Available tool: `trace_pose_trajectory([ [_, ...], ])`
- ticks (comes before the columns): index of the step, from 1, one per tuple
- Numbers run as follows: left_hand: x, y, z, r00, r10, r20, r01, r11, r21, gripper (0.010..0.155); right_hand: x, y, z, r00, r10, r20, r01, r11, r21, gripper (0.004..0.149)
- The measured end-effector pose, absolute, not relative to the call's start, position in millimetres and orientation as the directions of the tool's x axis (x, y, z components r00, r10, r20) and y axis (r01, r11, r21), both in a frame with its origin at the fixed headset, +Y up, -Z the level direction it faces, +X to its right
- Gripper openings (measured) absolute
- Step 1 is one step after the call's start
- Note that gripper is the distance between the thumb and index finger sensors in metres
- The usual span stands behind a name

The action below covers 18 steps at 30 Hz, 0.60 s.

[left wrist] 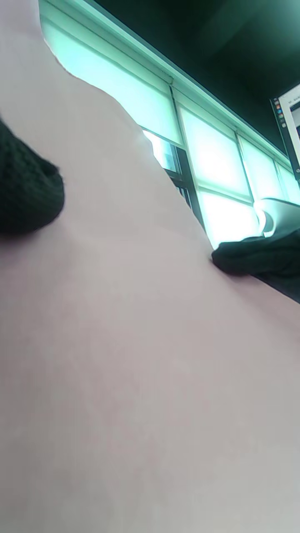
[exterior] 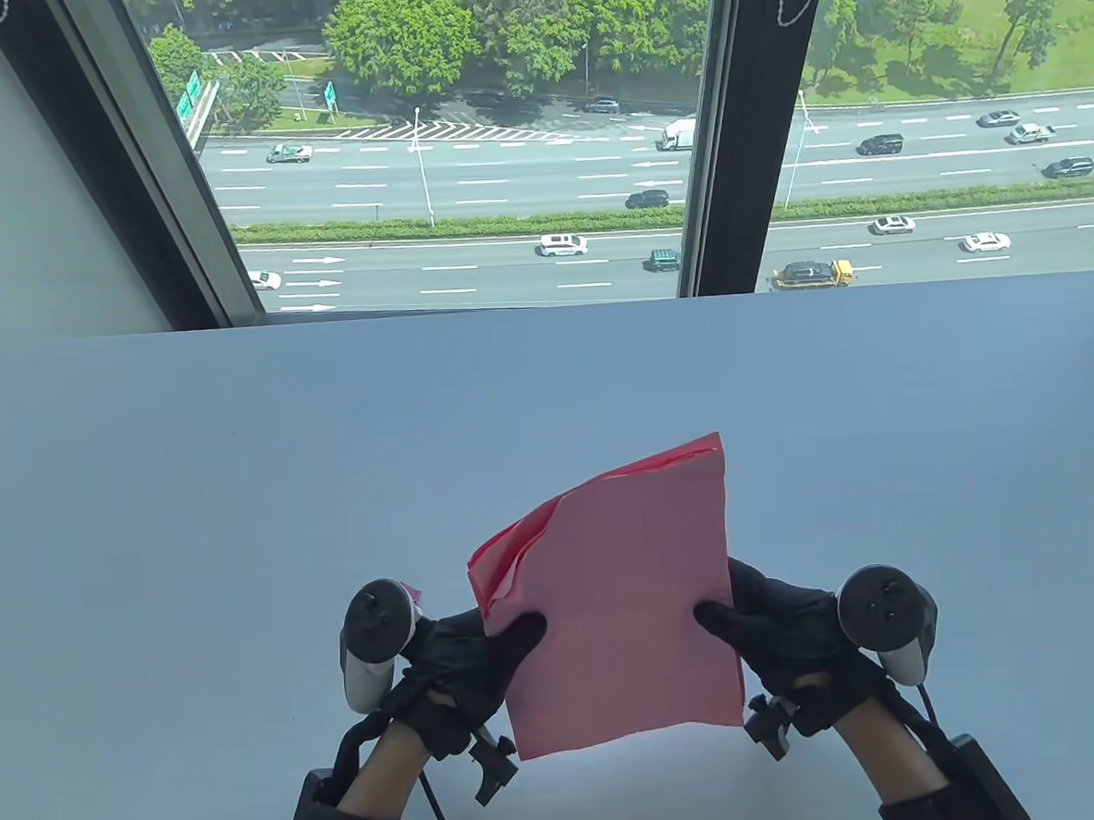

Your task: Clip paper with binder clip (Left hand to clip)

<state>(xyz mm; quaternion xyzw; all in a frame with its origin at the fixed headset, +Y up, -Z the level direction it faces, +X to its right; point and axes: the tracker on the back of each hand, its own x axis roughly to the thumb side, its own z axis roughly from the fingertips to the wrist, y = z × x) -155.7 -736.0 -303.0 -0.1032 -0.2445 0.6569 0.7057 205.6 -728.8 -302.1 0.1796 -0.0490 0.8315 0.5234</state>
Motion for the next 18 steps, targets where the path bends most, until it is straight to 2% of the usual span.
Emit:
trace_pose_trajectory([
  [5,-160.3,-735.3,-303.3,-0.069,0.980,0.188,-0.896,0.022,-0.443,0.051,205.2,-733.4,-304.1,-0.366,0.874,0.319,-0.896,-0.424,0.134,0.076],
  [11,-166.7,-732.6,-302.8,-0.232,0.959,0.160,-0.905,-0.152,-0.398,0.051,202.9,-735.9,-303.7,-0.352,0.887,0.300,-0.898,-0.411,0.160,0.079],
  [18,-164.4,-721.0,-297.3,-0.280,0.933,0.225,-0.893,-0.167,-0.417,0.051,204.0,-737.0,-303.5,-0.245,0.936,0.253,-0.935,-0.297,0.194,0.089],
])
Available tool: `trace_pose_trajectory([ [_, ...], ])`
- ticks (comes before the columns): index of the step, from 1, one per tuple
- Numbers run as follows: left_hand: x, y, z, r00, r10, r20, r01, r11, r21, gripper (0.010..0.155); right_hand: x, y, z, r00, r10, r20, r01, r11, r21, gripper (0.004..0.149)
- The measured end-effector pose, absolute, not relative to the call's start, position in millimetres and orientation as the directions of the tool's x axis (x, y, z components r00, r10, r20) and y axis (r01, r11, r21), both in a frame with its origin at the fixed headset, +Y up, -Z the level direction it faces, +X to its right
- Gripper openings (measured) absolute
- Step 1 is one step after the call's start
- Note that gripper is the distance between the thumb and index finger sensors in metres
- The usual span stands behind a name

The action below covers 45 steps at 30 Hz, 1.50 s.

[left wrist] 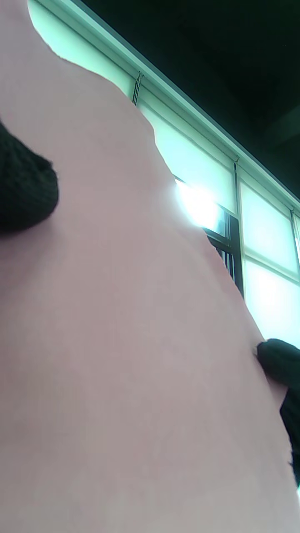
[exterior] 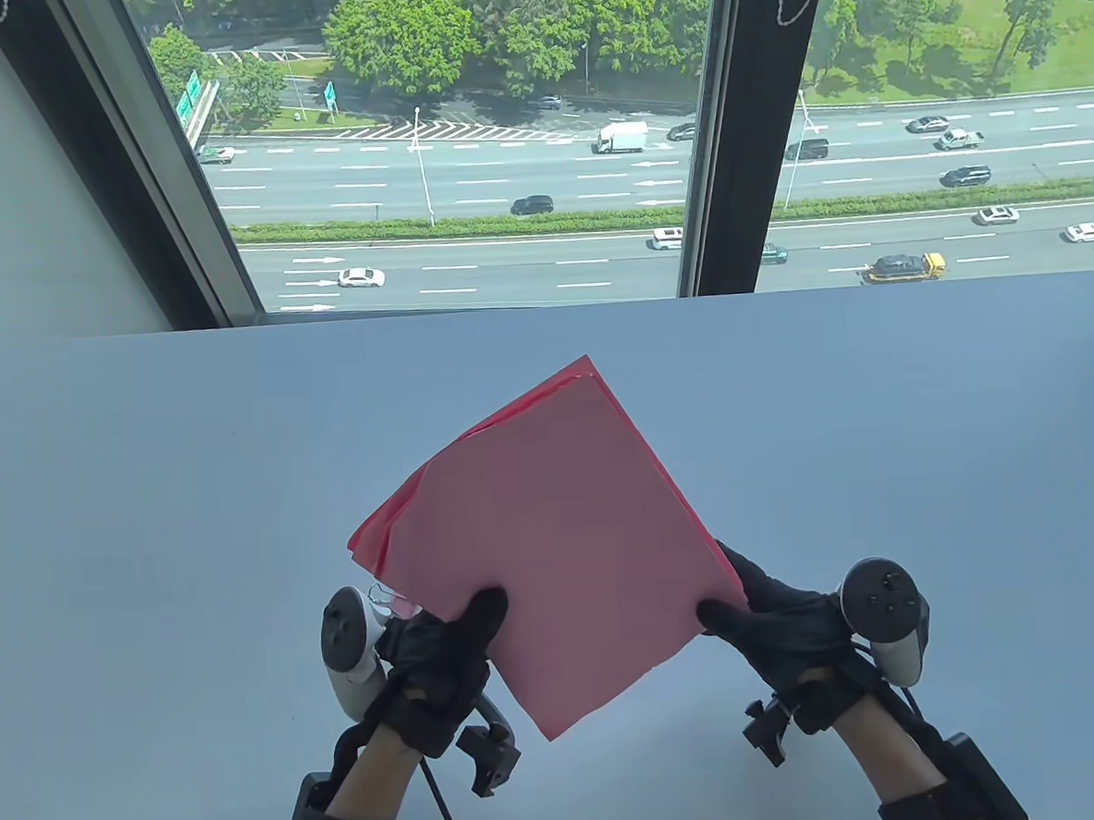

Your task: Clip paper with binder clip (Left hand to clip)

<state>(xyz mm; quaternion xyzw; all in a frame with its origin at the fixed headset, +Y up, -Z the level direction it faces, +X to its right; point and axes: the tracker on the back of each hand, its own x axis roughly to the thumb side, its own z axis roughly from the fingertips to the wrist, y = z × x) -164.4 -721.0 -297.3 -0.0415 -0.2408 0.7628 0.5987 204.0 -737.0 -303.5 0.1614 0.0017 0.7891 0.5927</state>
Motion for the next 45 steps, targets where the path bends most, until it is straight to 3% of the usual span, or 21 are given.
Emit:
trace_pose_trajectory([
  [8,-159.1,-718.3,-293.4,-0.355,0.906,0.230,-0.860,-0.221,-0.460,0.051,195.0,-731.5,-292.7,-0.162,0.957,0.239,-0.965,-0.204,0.162,0.096],
  [11,-153.6,-716.7,-290.6,-0.418,0.884,0.209,-0.824,-0.271,-0.498,0.051,187.5,-729.8,-289.1,-0.097,0.970,0.225,-0.966,-0.147,0.214,0.094],
  [15,-145.1,-719.6,-287.4,-0.429,0.886,0.174,-0.795,-0.279,-0.538,0.052,176.1,-730.0,-284.1,-0.047,0.971,0.236,-0.945,-0.120,0.305,0.078],
  [21,-137.9,-725.1,-285.4,-0.380,0.911,0.158,-0.796,-0.235,-0.558,0.053,171.5,-724.3,-281.5,-0.007,0.962,0.274,-0.939,-0.100,0.329,0.053],
  [28,-133.8,-727.4,-283.5,-0.263,0.951,0.163,-0.815,-0.128,-0.566,0.053,181.3,-721.9,-284.3,0.030,0.956,0.291,-0.966,-0.047,0.253,0.047],
  [33,-142.2,-726.6,-287.3,-0.180,0.961,0.209,-0.864,-0.052,-0.501,0.053,186.0,-719.6,-286.6,-0.008,0.955,0.296,-0.968,-0.082,0.238,0.044],
  [45,-187.5,-729.4,-306.1,-0.198,0.955,0.223,-0.953,-0.134,-0.272,0.054,212.0,-726.3,-305.1,-0.109,0.967,0.230,-0.940,-0.175,0.291,0.044],
])
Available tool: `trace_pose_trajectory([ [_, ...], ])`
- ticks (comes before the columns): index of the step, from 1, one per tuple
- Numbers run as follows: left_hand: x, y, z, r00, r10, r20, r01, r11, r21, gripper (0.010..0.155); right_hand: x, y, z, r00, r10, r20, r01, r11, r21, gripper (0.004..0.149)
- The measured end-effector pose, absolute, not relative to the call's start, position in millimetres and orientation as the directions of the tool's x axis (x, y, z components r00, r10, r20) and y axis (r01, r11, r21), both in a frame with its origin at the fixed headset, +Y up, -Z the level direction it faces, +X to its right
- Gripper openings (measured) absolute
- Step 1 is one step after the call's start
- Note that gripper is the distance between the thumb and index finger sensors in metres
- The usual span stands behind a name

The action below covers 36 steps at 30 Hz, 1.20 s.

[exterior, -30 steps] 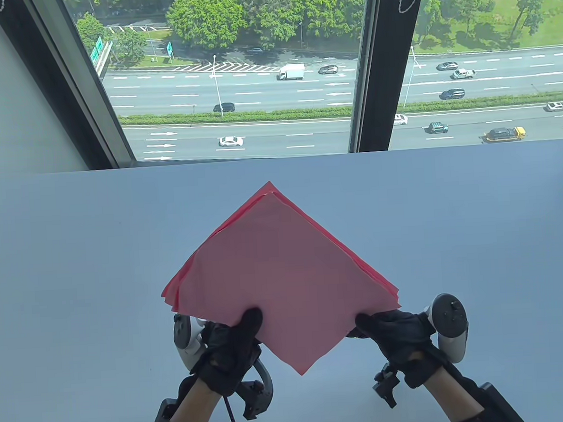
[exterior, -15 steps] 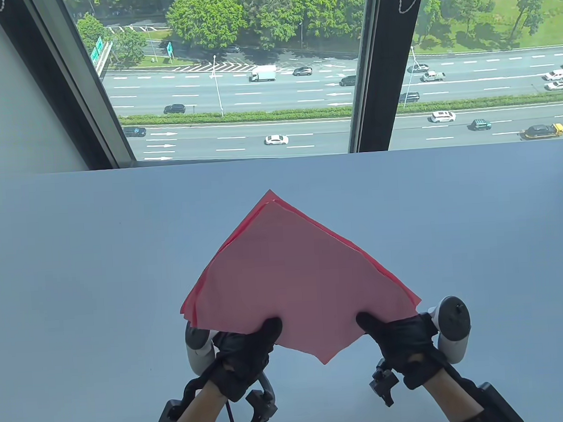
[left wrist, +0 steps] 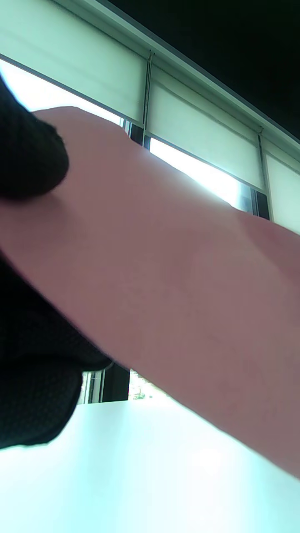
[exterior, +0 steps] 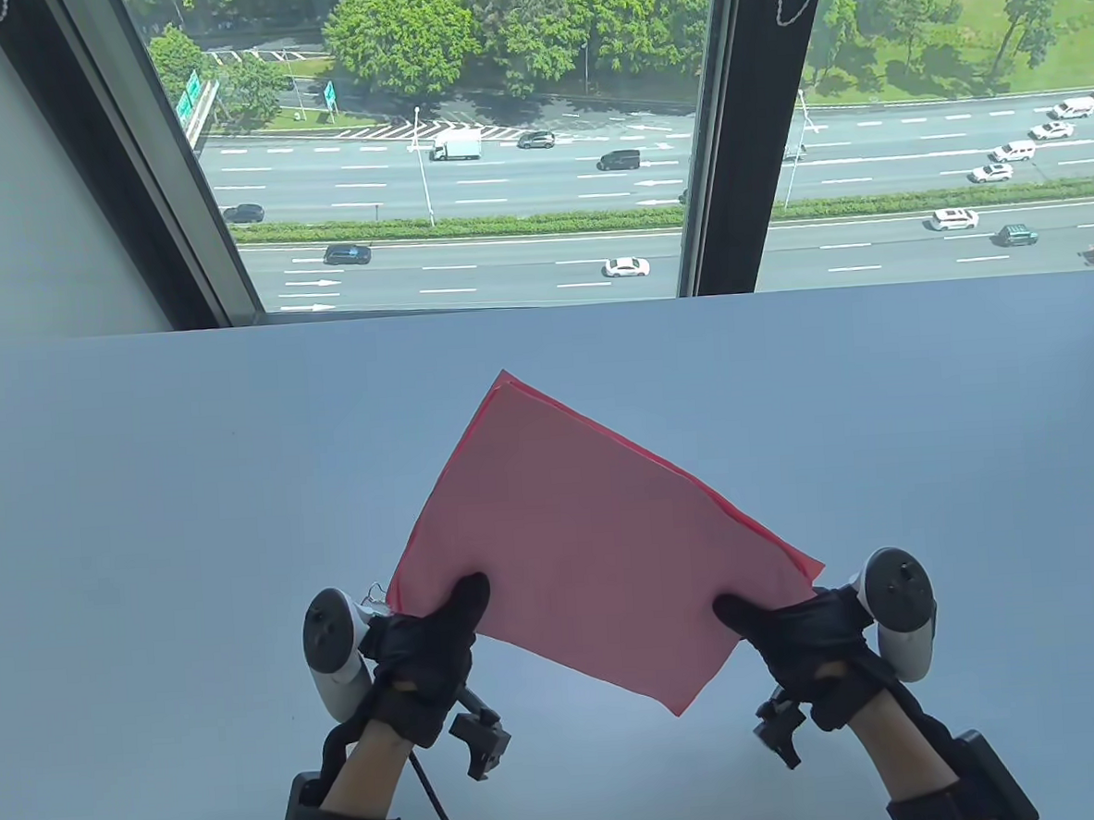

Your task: Clip paper with binder clip (Left hand to clip)

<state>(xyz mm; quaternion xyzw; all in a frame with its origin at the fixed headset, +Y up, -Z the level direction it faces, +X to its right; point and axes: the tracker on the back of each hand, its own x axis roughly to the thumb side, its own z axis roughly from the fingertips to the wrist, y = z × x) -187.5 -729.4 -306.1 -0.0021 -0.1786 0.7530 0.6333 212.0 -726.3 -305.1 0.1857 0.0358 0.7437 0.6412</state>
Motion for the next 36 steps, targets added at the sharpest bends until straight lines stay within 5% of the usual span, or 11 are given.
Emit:
trace_pose_trajectory([
  [5,-208.9,-722.2,-309.4,-0.054,0.956,0.288,-0.987,-0.007,-0.162,0.056,227.4,-726.1,-311.4,-0.173,0.954,0.244,-0.946,-0.230,0.229,0.043],
  [16,-215.6,-717.4,-317.2,0.464,0.834,0.298,-0.786,0.543,-0.294,0.053,244.8,-724.6,-316.7,-0.185,0.952,0.243,-0.963,-0.225,0.147,0.044],
  [27,-202.7,-725.3,-318.1,0.227,0.960,0.163,-0.740,0.279,-0.612,0.051,257.6,-729.9,-323.8,-0.167,0.967,0.194,-0.975,-0.191,0.111,0.043],
  [32,-200.7,-729.3,-317.6,0.280,0.949,0.145,-0.710,0.306,-0.634,0.053,259.8,-730.6,-324.6,-0.189,0.965,0.182,-0.969,-0.213,0.122,0.043],
  [36,-211.8,-734.2,-321.1,0.450,0.878,0.163,-0.713,0.463,-0.526,0.067,260.8,-727.6,-323.9,-0.185,0.964,0.191,-0.965,-0.215,0.149,0.042],
])
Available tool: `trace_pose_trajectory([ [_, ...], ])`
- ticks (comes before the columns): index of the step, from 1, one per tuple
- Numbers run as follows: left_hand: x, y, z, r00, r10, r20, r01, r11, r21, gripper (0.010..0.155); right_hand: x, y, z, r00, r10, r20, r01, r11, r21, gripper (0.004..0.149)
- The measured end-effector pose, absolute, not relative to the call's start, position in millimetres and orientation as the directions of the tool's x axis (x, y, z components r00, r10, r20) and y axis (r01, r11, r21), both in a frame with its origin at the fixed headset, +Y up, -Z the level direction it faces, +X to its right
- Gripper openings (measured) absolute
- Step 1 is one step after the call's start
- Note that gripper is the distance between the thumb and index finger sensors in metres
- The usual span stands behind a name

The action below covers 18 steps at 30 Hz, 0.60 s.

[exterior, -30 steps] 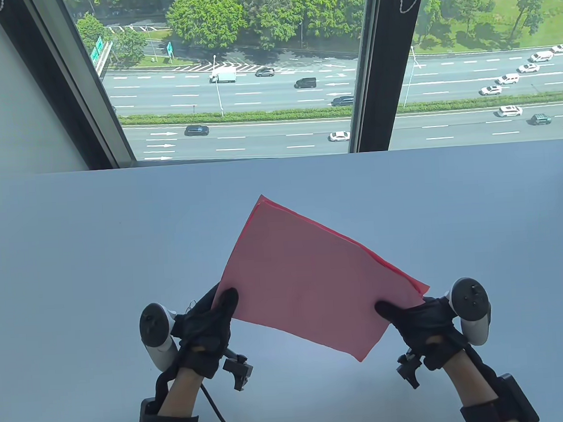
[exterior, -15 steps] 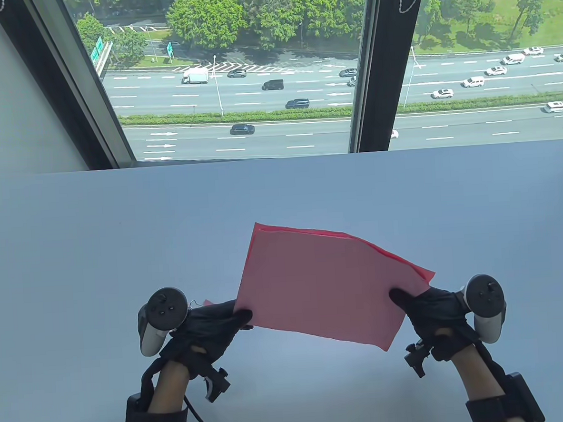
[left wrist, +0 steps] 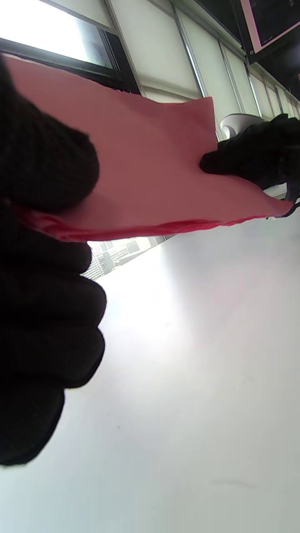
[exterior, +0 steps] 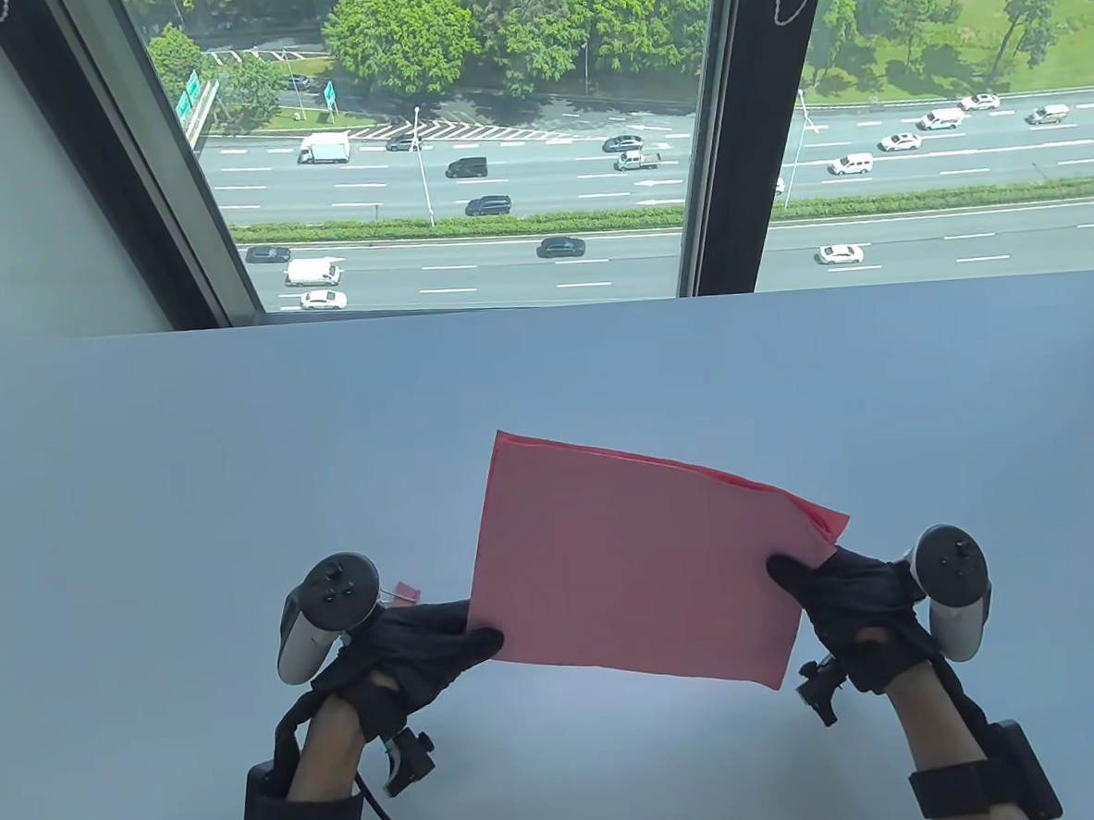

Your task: Clip paper with binder clip (Left hand to clip)

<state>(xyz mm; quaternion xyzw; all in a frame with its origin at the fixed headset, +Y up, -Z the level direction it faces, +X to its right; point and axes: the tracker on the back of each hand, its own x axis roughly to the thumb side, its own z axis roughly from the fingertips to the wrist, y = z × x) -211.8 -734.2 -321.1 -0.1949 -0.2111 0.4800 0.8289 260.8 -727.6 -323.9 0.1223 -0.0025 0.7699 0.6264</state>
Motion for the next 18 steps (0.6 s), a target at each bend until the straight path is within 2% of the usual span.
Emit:
trace_pose_trajectory([
  [4,-217.4,-736.7,-322.7,0.424,0.894,0.144,-0.758,0.437,-0.485,0.076,256.9,-722.6,-322.2,-0.222,0.950,0.220,-0.944,-0.266,0.193,0.042],
  [8,-218.4,-733.7,-322.6,0.409,0.892,0.193,-0.793,0.452,-0.408,0.088,250.2,-718.7,-319.6,-0.263,0.931,0.251,-0.914,-0.324,0.244,0.042],
  [12,-213.1,-735.7,-322.0,0.390,0.896,0.212,-0.798,0.444,-0.407,0.093,242.0,-716.4,-317.1,-0.293,0.916,0.275,-0.882,-0.370,0.292,0.042],
  [14,-207.3,-738.1,-321.5,0.381,0.898,0.219,-0.783,0.439,-0.441,0.085,237.3,-715.0,-314.6,-0.309,0.904,0.295,-0.876,-0.392,0.280,0.042],
  [16,-200.7,-738.6,-320.8,0.352,0.904,0.243,-0.790,0.427,-0.440,0.064,233.7,-712.9,-311.7,-0.339,0.882,0.328,-0.870,-0.426,0.247,0.042],
  [18,-195.9,-735.1,-318.3,0.341,0.894,0.292,-0.806,0.438,-0.399,0.053,231.4,-709.0,-308.1,-0.361,0.857,0.368,-0.873,-0.450,0.190,0.044],
])
